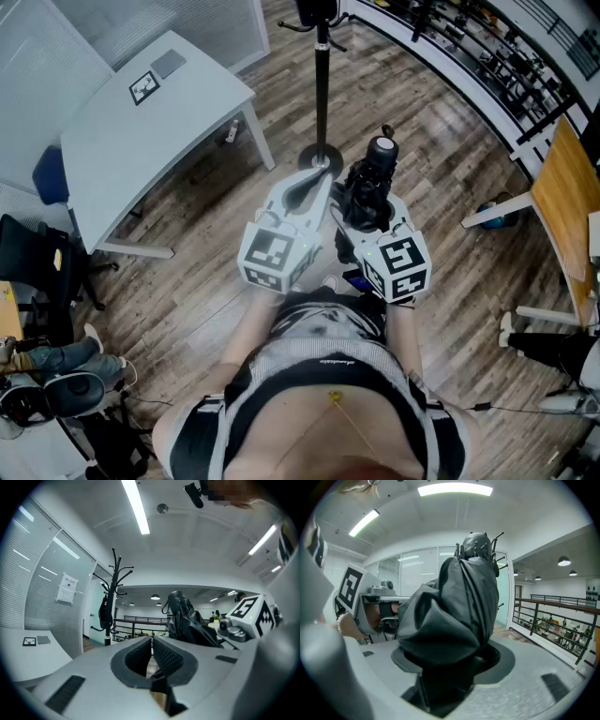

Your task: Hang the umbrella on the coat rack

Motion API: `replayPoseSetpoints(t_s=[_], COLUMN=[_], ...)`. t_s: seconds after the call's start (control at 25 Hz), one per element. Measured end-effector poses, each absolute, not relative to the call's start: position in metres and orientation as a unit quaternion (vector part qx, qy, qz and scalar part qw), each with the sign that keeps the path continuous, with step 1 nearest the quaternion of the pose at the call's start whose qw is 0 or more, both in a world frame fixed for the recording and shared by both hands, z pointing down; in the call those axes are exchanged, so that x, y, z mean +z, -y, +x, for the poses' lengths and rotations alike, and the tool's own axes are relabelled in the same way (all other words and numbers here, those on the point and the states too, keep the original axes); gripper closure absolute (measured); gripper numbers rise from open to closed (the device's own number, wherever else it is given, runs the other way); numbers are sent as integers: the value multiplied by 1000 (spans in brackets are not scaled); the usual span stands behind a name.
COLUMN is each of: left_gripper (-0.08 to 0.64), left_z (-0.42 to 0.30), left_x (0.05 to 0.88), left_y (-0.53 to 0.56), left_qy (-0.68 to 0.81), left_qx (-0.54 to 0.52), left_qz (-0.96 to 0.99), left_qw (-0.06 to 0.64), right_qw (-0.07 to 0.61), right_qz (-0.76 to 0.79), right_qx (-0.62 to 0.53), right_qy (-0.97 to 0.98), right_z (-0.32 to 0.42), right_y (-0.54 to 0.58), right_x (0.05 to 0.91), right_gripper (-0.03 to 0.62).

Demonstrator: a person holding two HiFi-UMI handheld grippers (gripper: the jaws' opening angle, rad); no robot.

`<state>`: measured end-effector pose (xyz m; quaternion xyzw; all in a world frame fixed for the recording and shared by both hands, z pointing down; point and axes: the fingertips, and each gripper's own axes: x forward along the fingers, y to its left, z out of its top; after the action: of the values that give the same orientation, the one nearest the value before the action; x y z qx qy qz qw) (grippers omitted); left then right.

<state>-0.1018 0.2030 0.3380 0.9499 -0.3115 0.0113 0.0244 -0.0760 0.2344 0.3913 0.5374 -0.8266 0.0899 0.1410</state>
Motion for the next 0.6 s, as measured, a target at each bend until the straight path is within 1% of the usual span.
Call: replayPoseSetpoints(t_s=[0.28, 0.6], left_gripper=[545, 545], left_z=[-101, -97], left_x=[344, 354], left_y=[-205, -209], left_qy=[311, 310], left_qx=[18, 31], left_qz=[950, 949], left_qw=[26, 33], right_qw=[130, 133], right_qz=[524, 519], right_qx=[98, 112], right_qy=[836, 837], right_z=[-79, -75], right_y=[-236, -240], right_x=[392, 399], right_gripper=[311, 311])
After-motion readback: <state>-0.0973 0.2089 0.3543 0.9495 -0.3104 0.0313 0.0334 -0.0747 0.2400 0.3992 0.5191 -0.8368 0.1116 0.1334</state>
